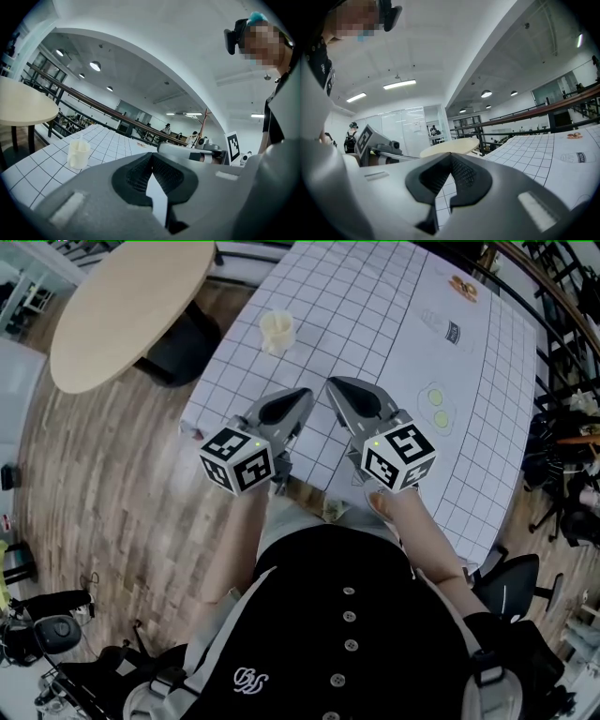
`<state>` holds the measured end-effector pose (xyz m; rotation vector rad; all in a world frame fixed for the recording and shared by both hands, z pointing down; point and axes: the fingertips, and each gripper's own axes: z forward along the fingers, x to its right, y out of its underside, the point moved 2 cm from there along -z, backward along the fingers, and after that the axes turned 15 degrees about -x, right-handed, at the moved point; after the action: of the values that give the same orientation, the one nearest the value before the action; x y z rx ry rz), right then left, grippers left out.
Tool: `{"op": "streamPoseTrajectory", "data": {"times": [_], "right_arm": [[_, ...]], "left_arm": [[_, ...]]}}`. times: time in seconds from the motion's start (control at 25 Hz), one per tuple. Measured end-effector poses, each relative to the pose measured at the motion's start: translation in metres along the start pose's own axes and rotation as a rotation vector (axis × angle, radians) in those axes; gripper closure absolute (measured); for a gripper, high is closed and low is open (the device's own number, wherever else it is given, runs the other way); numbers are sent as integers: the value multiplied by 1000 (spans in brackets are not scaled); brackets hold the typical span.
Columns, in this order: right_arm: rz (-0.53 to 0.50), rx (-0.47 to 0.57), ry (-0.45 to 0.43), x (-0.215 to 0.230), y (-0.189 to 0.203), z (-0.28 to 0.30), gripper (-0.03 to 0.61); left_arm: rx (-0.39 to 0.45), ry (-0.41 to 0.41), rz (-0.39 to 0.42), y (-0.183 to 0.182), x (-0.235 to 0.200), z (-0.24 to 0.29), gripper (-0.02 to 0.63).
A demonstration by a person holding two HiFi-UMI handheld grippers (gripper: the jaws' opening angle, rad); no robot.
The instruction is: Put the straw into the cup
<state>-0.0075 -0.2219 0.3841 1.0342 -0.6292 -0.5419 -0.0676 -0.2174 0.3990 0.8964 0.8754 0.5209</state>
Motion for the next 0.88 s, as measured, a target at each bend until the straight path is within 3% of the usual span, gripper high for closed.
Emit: {"op": "streamPoseTrajectory", "data": {"times": [0.88], "right_arm": [[-25,-20,-16,-6,1,-8,578]], "left_arm": [[-2,-41,20,4,8,-11,617]]}}
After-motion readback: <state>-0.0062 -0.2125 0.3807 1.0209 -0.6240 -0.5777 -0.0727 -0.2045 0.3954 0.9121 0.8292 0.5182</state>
